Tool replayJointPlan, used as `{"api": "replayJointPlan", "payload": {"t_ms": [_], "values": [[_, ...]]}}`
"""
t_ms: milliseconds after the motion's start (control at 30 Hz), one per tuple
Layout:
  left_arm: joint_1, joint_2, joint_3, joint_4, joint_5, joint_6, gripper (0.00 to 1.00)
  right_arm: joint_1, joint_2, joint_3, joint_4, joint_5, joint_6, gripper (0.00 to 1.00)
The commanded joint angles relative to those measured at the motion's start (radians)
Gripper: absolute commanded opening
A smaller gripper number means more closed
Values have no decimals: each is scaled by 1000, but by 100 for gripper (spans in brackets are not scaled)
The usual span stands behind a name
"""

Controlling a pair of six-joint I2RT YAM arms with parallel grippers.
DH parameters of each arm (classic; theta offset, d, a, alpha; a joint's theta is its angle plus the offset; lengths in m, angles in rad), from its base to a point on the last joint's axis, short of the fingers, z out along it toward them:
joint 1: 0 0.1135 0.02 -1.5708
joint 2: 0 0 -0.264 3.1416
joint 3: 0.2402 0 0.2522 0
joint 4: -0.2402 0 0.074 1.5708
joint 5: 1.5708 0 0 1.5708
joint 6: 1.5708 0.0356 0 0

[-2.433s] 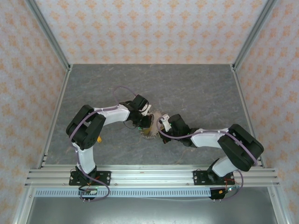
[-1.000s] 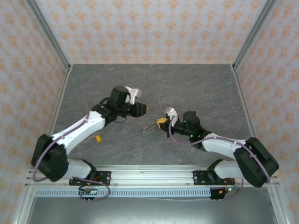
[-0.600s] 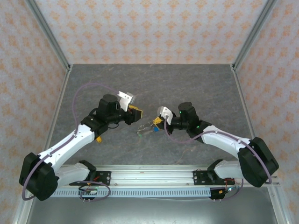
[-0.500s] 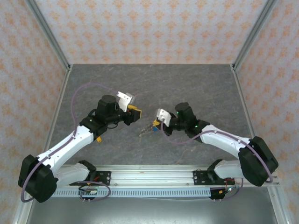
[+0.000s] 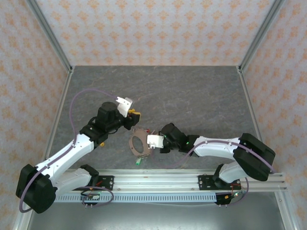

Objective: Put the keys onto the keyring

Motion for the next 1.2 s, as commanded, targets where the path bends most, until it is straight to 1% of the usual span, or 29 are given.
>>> {"api": "replayJointPlan", "payload": {"t_ms": [0, 100, 200, 333, 533, 767, 900, 1167], "values": [[-4, -23, -23, 33, 96, 84, 37, -81, -56, -51, 184, -210, 162, 0], [-5, -24, -36, 22, 183, 143, 35, -133, -64, -50, 187, -350, 206, 0], [-4, -14, -41, 12, 248, 174, 32, -193, -63, -54, 236, -498, 284, 0], [-5, 1, -40, -23, 325, 218, 31, -249, -59, -38, 234, -620, 315, 0], [-17, 24, -50, -30, 382, 210, 33, -287, -46, -24, 233, -685, 309, 0], [-55, 28, -126, 98, 386, 146, 34, -298, 12, 28, 218, -758, 279, 0], [-59, 47, -123, 91, 412, 166, 35, -298, 42, 60, 201, -788, 245, 0], [-59, 69, -97, 25, 424, 263, 35, -305, 67, 106, 135, -810, 172, 0]]}}
